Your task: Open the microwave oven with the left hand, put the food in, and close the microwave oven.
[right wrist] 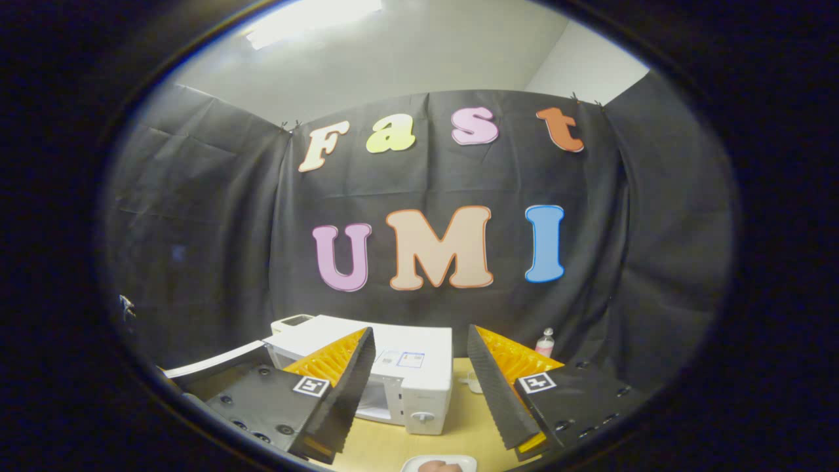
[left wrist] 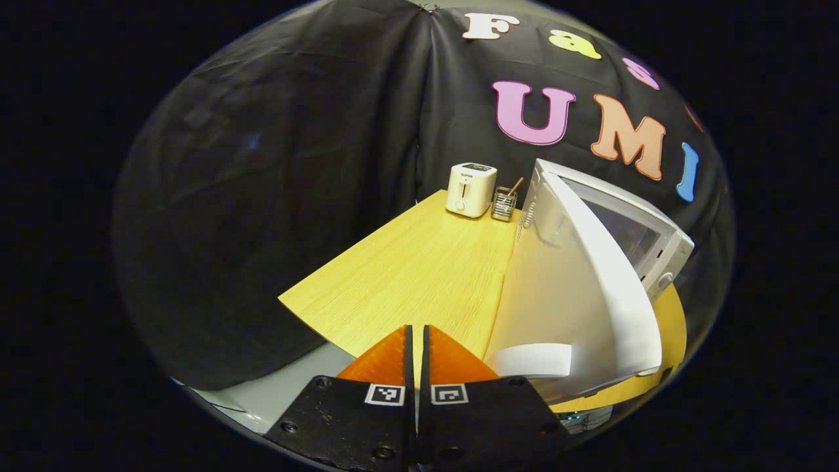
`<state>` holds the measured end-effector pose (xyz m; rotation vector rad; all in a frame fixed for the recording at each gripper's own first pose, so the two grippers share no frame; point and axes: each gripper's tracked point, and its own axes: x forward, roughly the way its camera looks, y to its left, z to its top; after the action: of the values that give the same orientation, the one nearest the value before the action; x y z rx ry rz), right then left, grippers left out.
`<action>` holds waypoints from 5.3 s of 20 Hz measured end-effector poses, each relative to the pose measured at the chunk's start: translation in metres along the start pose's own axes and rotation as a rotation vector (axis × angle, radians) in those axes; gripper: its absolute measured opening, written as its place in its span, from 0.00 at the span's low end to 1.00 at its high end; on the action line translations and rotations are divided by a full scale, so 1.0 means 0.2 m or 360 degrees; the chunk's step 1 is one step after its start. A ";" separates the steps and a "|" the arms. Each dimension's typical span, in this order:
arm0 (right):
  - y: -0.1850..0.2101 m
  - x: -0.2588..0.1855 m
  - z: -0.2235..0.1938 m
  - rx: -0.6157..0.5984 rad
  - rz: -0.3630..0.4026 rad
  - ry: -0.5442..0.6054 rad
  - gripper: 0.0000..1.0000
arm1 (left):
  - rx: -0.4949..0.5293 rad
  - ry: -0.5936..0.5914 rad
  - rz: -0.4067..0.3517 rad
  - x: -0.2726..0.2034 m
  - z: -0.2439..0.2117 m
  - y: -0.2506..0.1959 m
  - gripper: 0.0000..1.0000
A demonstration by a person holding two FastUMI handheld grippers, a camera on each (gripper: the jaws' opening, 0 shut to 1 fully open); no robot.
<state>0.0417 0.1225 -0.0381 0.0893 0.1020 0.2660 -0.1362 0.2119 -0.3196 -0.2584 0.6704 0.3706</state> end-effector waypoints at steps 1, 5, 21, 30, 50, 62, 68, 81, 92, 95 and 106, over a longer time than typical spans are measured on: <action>-0.02 0.01 0.03 0.0014 0.0007 -0.0003 0.84 | -0.0021 0.0006 -0.0036 -0.02 0.00 -0.06 0.00; -0.12 0.01 0.08 0.0021 0.0010 -0.0027 0.83 | -0.0031 -0.0001 -0.0130 -0.08 0.02 -0.27 0.01; -0.56 -0.19 0.16 -0.0105 -0.0151 -0.0072 0.89 | 0.0366 -0.0007 -0.0528 -0.02 0.03 -1.13 0.01; -0.70 -0.28 0.22 -0.0098 -0.0235 -0.0089 0.84 | 0.0473 -0.0039 -0.0715 0.07 0.14 -1.55 0.01; -1.00 -0.41 0.27 -0.0155 -0.0439 -0.0127 0.84 | 0.0607 -0.0040 -0.0898 0.27 0.24 -2.11 0.01; -0.97 -0.31 0.27 -0.0114 -0.0388 -0.0125 0.84 | 0.0524 -0.0064 -0.0919 0.30 0.30 -2.17 0.01; -0.96 -0.30 0.27 -0.0106 -0.0386 -0.0124 0.84 | 0.0582 -0.0149 -0.0886 0.26 0.35 -2.14 0.01; -0.80 -0.18 0.24 -0.0055 -0.0267 -0.0106 0.84 | 0.0437 -0.0762 -0.1017 -0.60 1.10 -1.98 0.01; -0.74 -0.16 0.19 -0.0079 -0.0212 -0.0078 0.84 | 0.0320 -0.0992 -0.0967 -0.93 1.34 -1.85 0.95; -0.74 -0.18 0.21 -0.0062 -0.0212 -0.0103 0.84 | 0.0242 -0.0990 -0.0936 -0.96 1.39 -1.79 0.96; -0.71 -0.21 0.25 -0.0057 -0.0190 -0.0118 0.84 | 0.0233 -0.1003 -0.0878 -0.95 1.38 -1.71 0.96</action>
<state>0.0440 -0.0285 0.0015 0.0571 0.0284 0.1453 0.0205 -0.0485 0.0509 -0.1632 -0.0100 -0.1335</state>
